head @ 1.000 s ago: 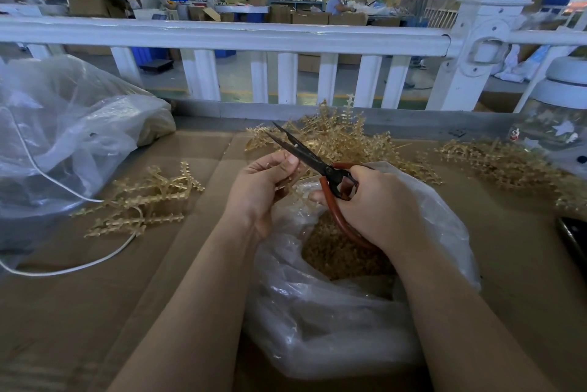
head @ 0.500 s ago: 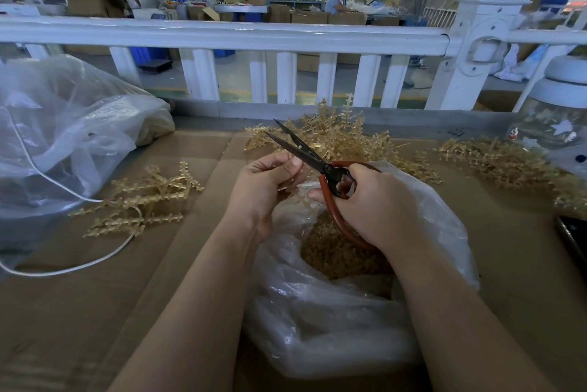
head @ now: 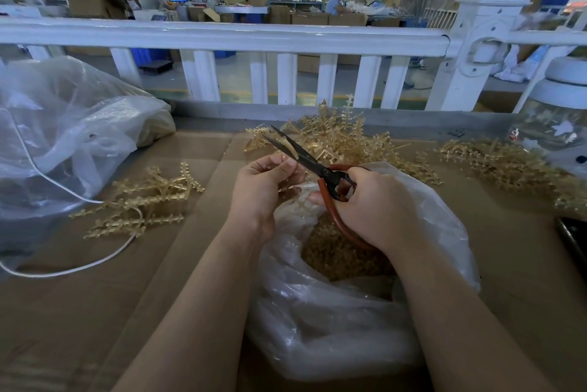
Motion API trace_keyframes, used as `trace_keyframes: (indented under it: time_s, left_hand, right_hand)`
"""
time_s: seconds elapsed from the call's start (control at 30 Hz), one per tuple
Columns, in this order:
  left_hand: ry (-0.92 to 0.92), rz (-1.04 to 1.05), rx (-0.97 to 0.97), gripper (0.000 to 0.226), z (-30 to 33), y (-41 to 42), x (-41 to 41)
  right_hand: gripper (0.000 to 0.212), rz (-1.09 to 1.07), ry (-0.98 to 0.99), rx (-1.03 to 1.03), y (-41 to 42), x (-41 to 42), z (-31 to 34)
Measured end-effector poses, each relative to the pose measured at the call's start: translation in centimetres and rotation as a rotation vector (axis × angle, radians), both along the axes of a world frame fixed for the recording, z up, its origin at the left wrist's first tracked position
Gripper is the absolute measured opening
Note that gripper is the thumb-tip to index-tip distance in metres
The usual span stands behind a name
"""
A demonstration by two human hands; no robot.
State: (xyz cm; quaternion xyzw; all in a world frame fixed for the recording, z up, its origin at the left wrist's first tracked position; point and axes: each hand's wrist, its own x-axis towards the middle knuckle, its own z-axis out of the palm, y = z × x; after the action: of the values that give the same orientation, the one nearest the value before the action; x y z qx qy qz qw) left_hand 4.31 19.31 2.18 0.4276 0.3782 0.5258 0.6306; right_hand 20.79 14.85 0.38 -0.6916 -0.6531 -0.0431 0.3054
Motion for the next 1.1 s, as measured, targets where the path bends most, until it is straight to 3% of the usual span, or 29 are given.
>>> trace_keyframes:
  time_s: [0.13, 0.27, 0.53, 0.6, 0.73, 1.1]
  left_hand:
    - [0.007, 0.095, -0.029, 0.022, -0.1, 0.0, 0.4]
    - [-0.14, 0.216, -0.074, 0.017, 0.1, 0.5, -0.4]
    - [-0.079, 0.166, -0.01, 0.019, 0.3, 0.3, -0.2]
    - [-0.061, 0.146, 0.0, 0.013, 0.2, 0.2, 0.0]
    - [-0.083, 0.123, 0.004, 0.004, 0.1, 0.1, 0.4]
    - [-0.185, 0.068, -0.017, 0.008, 0.1, 0.0, 0.6]
  right_hand:
    - [0.046, -0.007, -0.036, -0.018, -0.2, 0.1, 0.1]
    - [0.053, -0.004, 0.025, -0.041, -0.4, 0.3, 0.0]
    - [0.031, 0.1, 0.689, -0.044, -0.1, -0.2, 1.1]
    - [0.029, 0.174, 0.766, -0.086, -0.2, -0.5, 1.3]
    - [0.028, 0.232, 0.747, -0.184, -0.3, -1.0, 1.2]
    - [0.021, 0.264, 0.82, -0.21, -0.5, -1.1, 1.3]
